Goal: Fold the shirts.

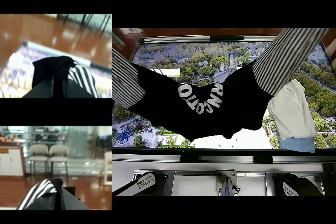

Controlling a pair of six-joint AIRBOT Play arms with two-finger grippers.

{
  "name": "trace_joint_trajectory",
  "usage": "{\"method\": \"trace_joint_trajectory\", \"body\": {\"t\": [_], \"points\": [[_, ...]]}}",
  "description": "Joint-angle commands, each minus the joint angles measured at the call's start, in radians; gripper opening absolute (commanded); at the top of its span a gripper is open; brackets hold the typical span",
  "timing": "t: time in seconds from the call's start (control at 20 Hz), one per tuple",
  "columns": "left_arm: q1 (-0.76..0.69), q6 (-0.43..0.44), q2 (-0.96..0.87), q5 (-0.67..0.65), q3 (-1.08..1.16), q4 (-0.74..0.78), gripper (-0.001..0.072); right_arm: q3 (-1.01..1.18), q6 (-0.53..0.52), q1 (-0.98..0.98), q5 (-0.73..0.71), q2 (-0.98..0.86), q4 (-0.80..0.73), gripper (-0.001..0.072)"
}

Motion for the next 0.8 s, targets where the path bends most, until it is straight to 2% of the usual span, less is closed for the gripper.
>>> {"method": "trace_joint_trajectory", "body": {"t": [0.0, 0.1, 0.2, 0.35, 0.45, 0.6, 0.65, 0.75], "points": [[-0.035, -0.023, -0.042, -0.053, -0.029, -0.038, 0.0060, 0.001, -0.017, 0.001, -0.003, -0.088, 0.289, 0.0079], [-0.099, -0.021, -0.073, 0.002, -0.029, -0.100, 0.0060, 0.001, -0.085, 0.002, 0.057, -0.152, 0.420, 0.0079], [-0.185, 0.021, -0.097, 0.139, -0.028, -0.162, 0.0060, 0.001, -0.155, 0.002, 0.210, -0.188, 0.469, 0.0079], [-0.314, 0.130, -0.099, 0.478, -0.026, -0.190, 0.0060, 0.001, -0.173, 0.000, 0.525, -0.180, 0.466, 0.0079], [-0.367, 0.140, -0.100, 0.695, -0.002, -0.189, 0.0060, 0.001, -0.172, 0.001, 0.682, -0.160, 0.467, 0.0079], [-0.363, 0.140, -0.099, 0.878, 0.032, -0.189, 0.0060, 0.001, -0.183, -0.005, 0.735, -0.116, 0.461, 0.0079], [-0.349, 0.140, -0.097, 0.876, 0.031, -0.189, 0.0060, 0.001, -0.183, -0.011, 0.707, -0.101, 0.455, 0.0079], [-0.295, 0.140, -0.102, 0.710, 0.031, -0.188, 0.0060, 0.001, -0.183, -0.025, 0.520, -0.074, 0.422, 0.0079]]}}
